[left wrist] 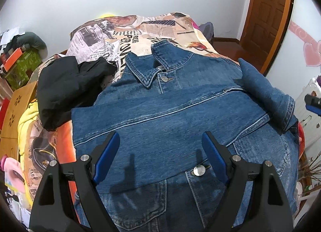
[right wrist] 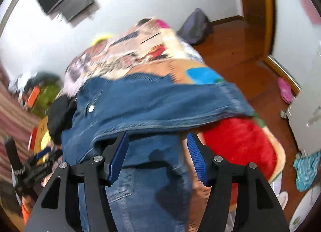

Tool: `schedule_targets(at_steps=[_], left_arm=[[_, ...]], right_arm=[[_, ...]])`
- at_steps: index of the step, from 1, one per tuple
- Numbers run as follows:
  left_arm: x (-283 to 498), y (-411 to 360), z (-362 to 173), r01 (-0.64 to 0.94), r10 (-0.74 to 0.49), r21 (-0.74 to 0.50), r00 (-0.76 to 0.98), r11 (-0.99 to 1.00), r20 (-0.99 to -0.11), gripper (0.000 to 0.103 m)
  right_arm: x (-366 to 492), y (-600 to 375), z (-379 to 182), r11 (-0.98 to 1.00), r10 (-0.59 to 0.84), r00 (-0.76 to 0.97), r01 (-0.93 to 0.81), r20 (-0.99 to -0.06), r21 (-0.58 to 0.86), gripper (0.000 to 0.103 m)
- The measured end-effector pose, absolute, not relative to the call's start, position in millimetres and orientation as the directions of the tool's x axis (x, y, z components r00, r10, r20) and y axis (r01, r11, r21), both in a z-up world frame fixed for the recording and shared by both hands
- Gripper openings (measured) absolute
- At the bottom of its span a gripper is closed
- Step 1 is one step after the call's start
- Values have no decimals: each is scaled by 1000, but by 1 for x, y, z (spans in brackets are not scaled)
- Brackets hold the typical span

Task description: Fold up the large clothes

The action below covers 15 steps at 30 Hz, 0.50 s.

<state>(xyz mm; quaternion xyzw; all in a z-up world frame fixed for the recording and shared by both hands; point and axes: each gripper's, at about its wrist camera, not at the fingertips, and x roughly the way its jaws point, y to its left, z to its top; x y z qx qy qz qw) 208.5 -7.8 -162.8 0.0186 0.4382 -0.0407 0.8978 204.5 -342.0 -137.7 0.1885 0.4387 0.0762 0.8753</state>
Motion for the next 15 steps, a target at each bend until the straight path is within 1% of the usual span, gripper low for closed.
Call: schedule_targets(at_steps=[6,13,15], left_arm=[[213,-16,-161,97,-55,6,613,995,-788,83],[219,-19,-164,90,-47,10,604,996,-795,83],[221,-19,-165,86,-45,9,600,996,-799,83]], right_arm=[[221,-376,-154,874,270,610,169,-745,455,57],[246,-395,-196,803,336,550,257,-765,538,57],[254,-396,-209,775,376,528,271,-761,571,57]])
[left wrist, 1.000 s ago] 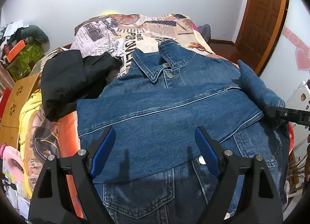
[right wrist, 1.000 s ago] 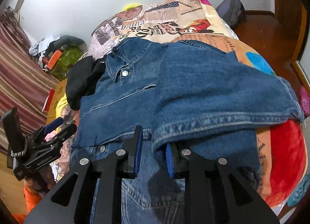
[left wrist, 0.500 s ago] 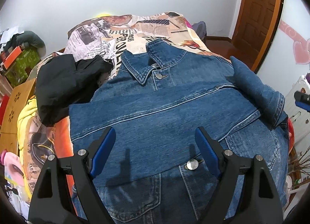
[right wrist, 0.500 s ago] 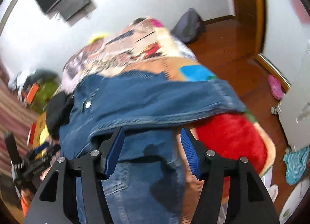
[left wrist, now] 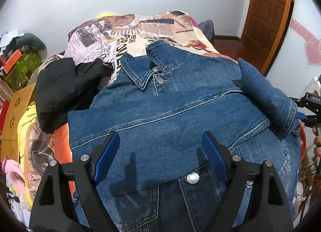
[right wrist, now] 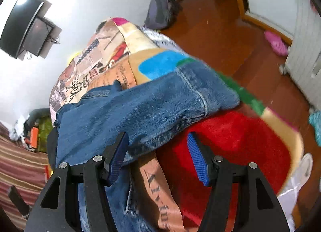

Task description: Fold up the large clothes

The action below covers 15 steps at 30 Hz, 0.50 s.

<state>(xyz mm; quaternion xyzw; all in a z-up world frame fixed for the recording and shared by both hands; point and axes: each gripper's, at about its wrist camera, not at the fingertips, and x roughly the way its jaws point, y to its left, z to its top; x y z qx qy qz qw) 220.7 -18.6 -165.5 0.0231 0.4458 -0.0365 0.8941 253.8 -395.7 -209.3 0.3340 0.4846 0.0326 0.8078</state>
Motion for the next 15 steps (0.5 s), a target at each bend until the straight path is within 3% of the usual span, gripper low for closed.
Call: schedule_targets(at_steps=[8,10,12,15], left_arm=[[224,-14,-170,69,-42,-2,593,998,-804,83],[223,-12,-169,65,-44,-7,595,998,-802,83],[222,-10,-168,65,-45,-7,600,998,-799,83],[220,-7,-167,62,-38,0,605,998,-795,83]], right_arm=[[266,-398,-217,735,417,550,264,-724,624,58],[268,-399,-215,741,403,559,266,-725,617,51],[268,-397,-209,756,387,569,255,-726,603,27],[267,-391,-196,783,370,588,219,-719,582,17]])
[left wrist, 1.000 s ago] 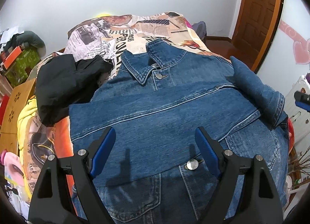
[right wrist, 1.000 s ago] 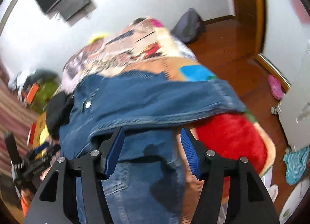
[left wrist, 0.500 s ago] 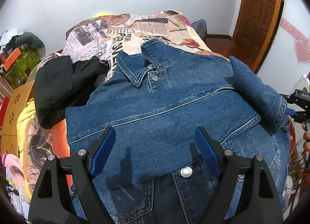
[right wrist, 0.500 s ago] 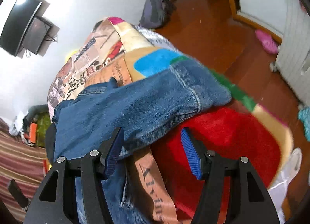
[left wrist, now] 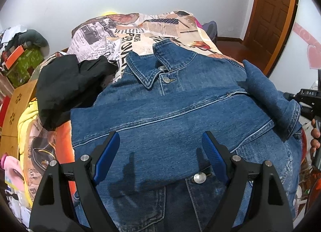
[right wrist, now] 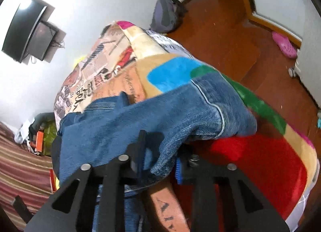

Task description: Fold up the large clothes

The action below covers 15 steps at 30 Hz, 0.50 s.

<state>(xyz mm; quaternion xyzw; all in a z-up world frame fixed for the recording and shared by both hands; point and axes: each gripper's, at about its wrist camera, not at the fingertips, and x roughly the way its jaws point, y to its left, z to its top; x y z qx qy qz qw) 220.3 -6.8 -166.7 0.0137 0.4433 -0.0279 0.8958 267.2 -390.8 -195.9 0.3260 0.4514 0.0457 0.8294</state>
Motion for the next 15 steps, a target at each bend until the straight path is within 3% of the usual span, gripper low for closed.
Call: schedule_targets(at_steps=[8,15], left_arm=[[210,8,-154,47,-34,-4,640,999,-768,83],[198,27,-142,29,-30,-14,674,999,-738,83]], right_arm=[[262,-353,-129,852,361,678,39,-641,521,14],[257,-293,-77,863,439,706,-158,-556,481,13]])
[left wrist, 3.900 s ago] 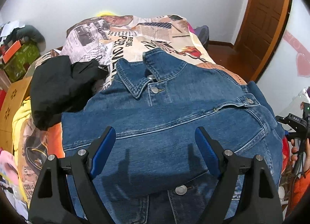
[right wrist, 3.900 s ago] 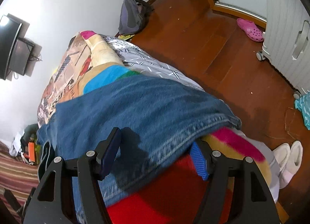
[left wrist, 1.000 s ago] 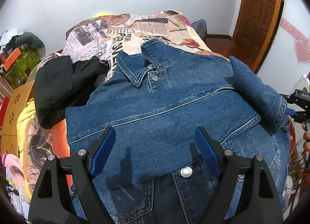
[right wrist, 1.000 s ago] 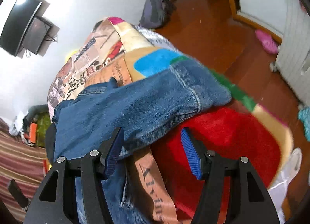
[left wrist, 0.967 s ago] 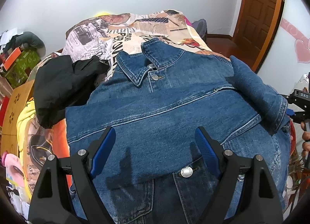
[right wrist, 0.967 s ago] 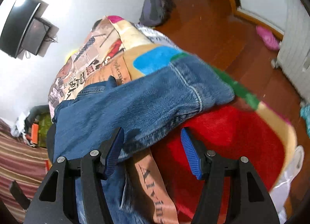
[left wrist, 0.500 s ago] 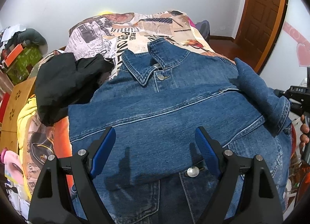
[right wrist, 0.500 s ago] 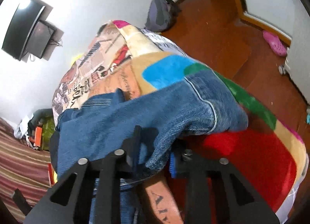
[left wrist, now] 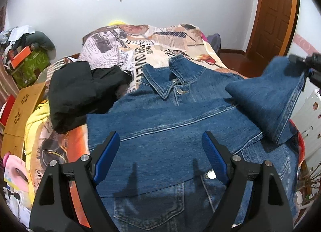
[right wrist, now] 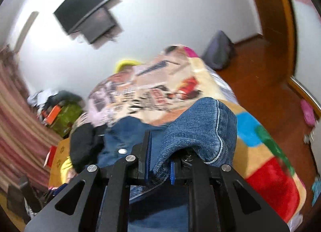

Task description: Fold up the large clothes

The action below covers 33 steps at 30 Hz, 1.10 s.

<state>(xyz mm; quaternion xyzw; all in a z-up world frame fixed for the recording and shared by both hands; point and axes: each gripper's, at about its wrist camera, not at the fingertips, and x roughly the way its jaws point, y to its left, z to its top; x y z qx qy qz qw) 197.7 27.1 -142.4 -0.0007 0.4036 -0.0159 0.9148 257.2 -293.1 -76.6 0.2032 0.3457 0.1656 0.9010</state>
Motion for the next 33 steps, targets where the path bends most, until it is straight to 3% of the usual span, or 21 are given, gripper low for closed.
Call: schedule_targets(at_steps=[9,18,29,33], left_arm=[[178,65,-131,-26,-8,-37,710,999,-704,83],[161,100,-134,-100,34,-54,713,994,-700,83],[144,126,-149,-177,66,-74,673,981,-736,83],[145,131,-158,-191,35,-119,651,974,-759,83]], right_arm=[[261,-197,-66,827,557,618,-349,-555,441,12],[254,-101,-114,760,625,389,-501,-677,414,12],[237,-44,-184,738,529,160,-572,-834,359,16],[228,-40,-195,730,464,92,-603,-881,321,29]])
